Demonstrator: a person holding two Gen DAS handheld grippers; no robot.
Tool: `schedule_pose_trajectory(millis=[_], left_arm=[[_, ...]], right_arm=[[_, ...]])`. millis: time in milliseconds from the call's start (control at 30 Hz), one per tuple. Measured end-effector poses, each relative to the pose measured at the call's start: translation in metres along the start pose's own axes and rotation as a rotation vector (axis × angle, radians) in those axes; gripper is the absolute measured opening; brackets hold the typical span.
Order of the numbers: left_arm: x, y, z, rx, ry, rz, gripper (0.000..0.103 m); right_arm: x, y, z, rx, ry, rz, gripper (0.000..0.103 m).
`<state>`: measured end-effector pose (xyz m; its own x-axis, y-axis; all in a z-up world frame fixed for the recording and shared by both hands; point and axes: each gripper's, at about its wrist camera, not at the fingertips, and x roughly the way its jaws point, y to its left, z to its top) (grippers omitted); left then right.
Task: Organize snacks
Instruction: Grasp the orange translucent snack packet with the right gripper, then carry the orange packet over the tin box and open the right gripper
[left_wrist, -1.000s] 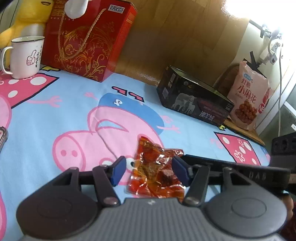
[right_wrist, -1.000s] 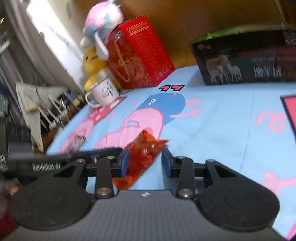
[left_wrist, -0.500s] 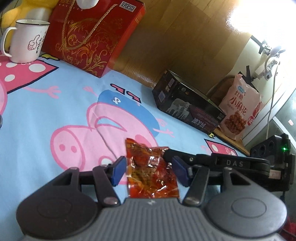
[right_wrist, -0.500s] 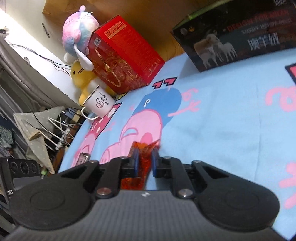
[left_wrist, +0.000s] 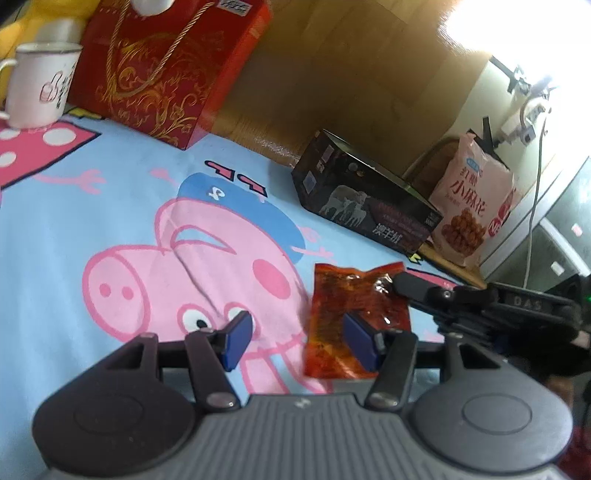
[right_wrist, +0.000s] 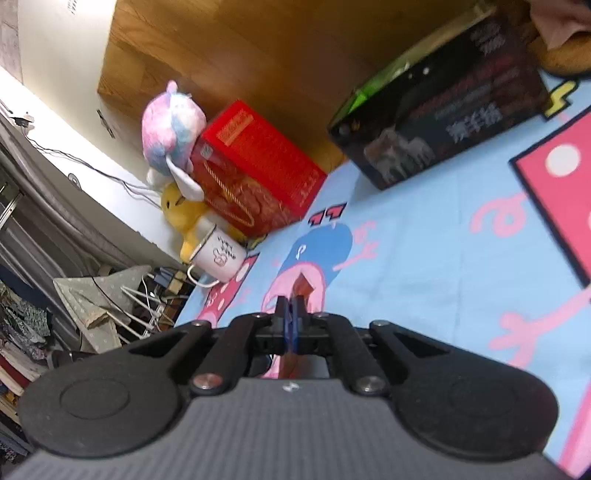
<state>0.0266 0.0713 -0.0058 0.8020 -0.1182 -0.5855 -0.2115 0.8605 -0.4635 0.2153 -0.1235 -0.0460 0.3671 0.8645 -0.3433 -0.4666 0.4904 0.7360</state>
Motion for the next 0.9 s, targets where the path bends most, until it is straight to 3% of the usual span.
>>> schedule_pose_trajectory(millis=[267, 367, 700, 900], left_arm=[[0.002, -0.013, -0.006, 0.089, -0.017, 0.054, 0.056], [0.001, -0.007, -0.003, 0.049, -0.010, 0.026, 0.056], [-0.012, 0.011, -0.001, -0.093, 0.021, -0.052, 0.065], [-0.009, 0.001, -0.007, -0.164, 0.074, -0.208, 0.075]], right_arm=[[0.032, 0.000, -0.018, -0.017, 0.166, -0.031, 0.012], [0.029, 0.002, -0.018, -0.020, 0.147, -0.030, 0.005], [-0.012, -0.012, 0.000, 0.079, 0.029, -0.002, 0.004], [-0.032, -0.017, 0.010, 0.187, -0.030, 0.067, 0.004]])
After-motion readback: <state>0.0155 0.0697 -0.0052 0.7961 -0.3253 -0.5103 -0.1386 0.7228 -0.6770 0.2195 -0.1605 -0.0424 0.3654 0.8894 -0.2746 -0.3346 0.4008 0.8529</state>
